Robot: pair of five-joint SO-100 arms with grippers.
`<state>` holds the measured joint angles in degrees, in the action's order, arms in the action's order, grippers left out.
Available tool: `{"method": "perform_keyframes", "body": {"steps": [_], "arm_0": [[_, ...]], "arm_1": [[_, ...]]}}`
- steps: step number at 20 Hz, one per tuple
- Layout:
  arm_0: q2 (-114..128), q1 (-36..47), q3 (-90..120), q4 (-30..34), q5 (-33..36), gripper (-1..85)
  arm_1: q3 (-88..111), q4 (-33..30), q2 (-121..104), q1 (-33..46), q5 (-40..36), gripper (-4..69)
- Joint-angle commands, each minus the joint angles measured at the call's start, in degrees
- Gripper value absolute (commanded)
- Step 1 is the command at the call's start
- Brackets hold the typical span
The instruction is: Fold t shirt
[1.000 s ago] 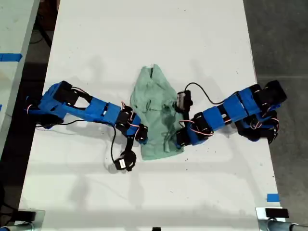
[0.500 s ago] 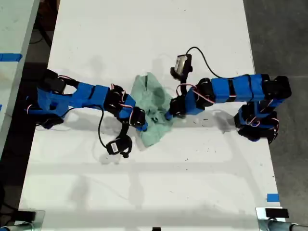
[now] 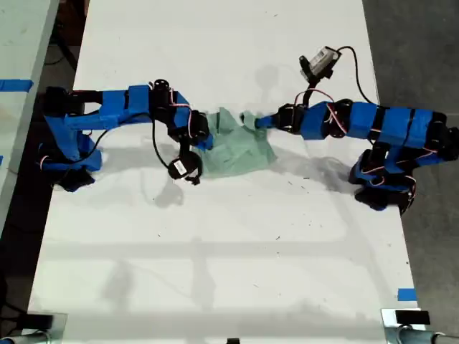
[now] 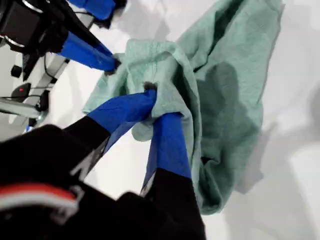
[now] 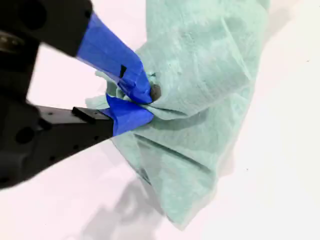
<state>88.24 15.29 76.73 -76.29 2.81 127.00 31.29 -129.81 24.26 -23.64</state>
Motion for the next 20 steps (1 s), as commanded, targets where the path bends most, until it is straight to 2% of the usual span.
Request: {"method": "perform_keyframes", "body": {"steps": [1,6,11,12,13,14,15,18,20], "arm_0": [[7.3,5.0,2.9,0.7,1.2,-0.1],[7.1,12.4,7.0,2.4,4.1,-0.1],[4.3,22.8,6.2,4.0,12.1,-0.1],[4.1,24.5,6.1,4.5,13.9,11.2],[3.5,25.9,5.5,4.6,15.6,20.9],[3.0,27.2,5.5,4.6,16.6,22.5],[2.5,28.2,5.4,4.6,17.8,23.1],[0.9,31.0,4.8,4.1,20.4,23.1],[-0.4,33.4,4.8,2.3,21.1,23.3]], "arm_1": [[-0.8,-6.1,-1.4,2.5,-3.6,1.5],[-22.1,-0.4,22.9,5.2,-11.0,1.5],[-43.1,6.8,41.1,10.9,-15.5,1.5],[-47.2,8.4,44.2,11.4,-15.9,7.6],[-51.3,10.7,47.0,11.8,-17.0,19.8],[-55.1,12.7,49.5,12.1,-18.1,30.9],[-57.8,14.2,51.2,12.4,-18.7,35.2],[-63.8,20.4,53.5,13.8,-19.8,37.4],[-68.0,28.0,54.3,15.5,-20.0,37.2]]}}
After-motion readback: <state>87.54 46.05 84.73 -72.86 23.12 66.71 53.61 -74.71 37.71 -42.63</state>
